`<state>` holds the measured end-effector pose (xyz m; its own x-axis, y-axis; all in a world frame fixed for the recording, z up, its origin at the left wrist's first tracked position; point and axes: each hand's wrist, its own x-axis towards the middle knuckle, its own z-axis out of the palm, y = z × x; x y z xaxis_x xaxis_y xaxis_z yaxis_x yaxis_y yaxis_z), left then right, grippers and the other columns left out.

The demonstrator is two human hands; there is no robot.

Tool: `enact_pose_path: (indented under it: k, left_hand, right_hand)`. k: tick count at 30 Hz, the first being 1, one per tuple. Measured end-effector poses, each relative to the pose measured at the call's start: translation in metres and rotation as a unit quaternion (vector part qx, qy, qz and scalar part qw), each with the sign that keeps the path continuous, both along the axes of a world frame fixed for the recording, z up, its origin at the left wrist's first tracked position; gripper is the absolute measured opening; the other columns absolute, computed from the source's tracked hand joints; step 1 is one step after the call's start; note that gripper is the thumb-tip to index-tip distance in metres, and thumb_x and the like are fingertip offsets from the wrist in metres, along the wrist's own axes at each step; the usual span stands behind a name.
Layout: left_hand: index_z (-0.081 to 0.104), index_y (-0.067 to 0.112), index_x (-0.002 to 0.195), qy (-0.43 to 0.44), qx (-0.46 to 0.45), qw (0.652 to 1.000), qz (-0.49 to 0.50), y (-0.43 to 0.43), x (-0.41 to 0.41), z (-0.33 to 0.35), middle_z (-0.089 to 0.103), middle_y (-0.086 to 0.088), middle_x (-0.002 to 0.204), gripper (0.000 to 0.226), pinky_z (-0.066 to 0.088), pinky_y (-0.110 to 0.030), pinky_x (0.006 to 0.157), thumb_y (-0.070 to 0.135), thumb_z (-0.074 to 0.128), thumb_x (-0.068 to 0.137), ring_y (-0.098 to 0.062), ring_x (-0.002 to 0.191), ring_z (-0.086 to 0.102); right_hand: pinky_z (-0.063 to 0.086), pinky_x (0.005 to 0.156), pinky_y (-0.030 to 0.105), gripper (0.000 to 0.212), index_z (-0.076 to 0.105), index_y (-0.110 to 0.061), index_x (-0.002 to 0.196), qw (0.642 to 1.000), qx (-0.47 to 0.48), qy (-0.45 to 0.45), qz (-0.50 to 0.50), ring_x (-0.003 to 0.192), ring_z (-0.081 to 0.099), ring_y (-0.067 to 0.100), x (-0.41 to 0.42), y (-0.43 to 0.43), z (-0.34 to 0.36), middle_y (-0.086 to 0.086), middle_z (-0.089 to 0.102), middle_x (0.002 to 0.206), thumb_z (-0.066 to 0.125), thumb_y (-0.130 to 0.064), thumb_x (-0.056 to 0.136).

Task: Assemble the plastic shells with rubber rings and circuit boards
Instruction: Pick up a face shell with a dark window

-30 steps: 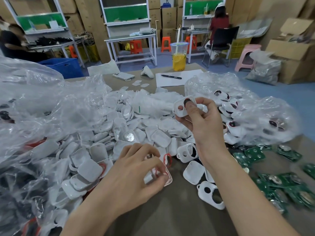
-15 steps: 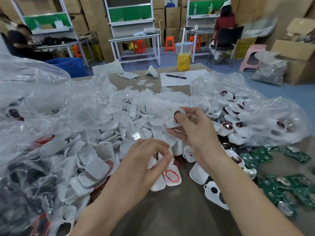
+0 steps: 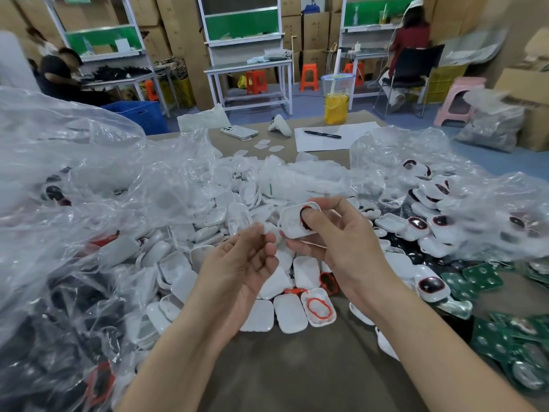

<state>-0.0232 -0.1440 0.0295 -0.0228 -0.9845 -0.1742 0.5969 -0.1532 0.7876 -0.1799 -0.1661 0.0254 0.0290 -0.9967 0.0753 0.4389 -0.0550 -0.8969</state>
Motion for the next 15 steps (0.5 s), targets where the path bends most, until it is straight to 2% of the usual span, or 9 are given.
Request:
enact_pose_path:
  k: [3,6,10,12,15]
  left_hand:
    - [0.078,0.011,0.067,0.002,0.002,1.0,-0.002,-0.0008,-0.0013,-0.0023,0.07,-0.008,0.075,0.011,0.056,-0.021,0.056,0.019,0.075,0.074,-0.01,0.058,0.065]
    - [0.077,0.008,0.076,0.012,0.001,1.0,-0.006,-0.0008,-0.0007,-0.0032,0.07,-0.009,0.077,0.01,0.056,-0.021,0.057,0.016,0.076,0.072,-0.01,0.059,0.066]
    - [0.08,0.012,0.082,0.022,-0.007,1.0,-0.013,0.0001,0.0018,-0.0026,0.072,-0.009,0.08,0.014,0.057,-0.023,0.059,0.011,0.077,0.068,-0.012,0.062,0.067]
    - [0.076,0.012,0.086,0.034,-0.009,0.999,-0.006,0.0003,0.0013,-0.0022,0.072,-0.01,0.082,0.02,0.057,-0.024,0.059,0.009,0.078,0.067,-0.013,0.062,0.067]
    - [0.077,0.016,0.078,0.047,-0.017,0.999,-0.001,-0.0003,0.001,-0.0014,0.071,-0.011,0.084,0.014,0.057,-0.025,0.058,0.008,0.078,0.067,-0.014,0.062,0.067]
  right_hand:
    - [0.061,0.072,0.032,0.006,0.061,-0.008,0.099,1.0,0.002,-0.018,0.013,0.09,0.075,0.034,0.0007,0.0004,0.0,0.02,0.072,0.101,0.065,-0.01,0.095]
    - [0.061,0.071,0.031,0.007,0.062,-0.008,0.1,1.0,0.004,-0.007,-0.001,0.088,0.075,0.032,0.0011,-0.0003,-0.001,0.019,0.071,0.1,0.066,-0.011,0.095]
    - [0.061,0.069,0.029,0.007,0.063,-0.008,0.1,1.0,0.011,-0.001,-0.009,0.083,0.076,0.028,0.0004,0.0001,-0.0026,0.005,0.074,0.087,0.066,-0.011,0.094]
    - [0.061,0.068,0.029,0.006,0.064,-0.009,0.099,1.0,0.015,0.001,-0.006,0.083,0.076,0.027,0.0008,0.0003,-0.0031,0.003,0.074,0.084,0.066,-0.011,0.094]
    - [0.061,0.069,0.03,0.005,0.064,-0.011,0.098,1.0,0.023,0.003,-0.005,0.084,0.076,0.029,0.0022,-0.0002,-0.004,0.007,0.073,0.088,0.067,-0.011,0.094]
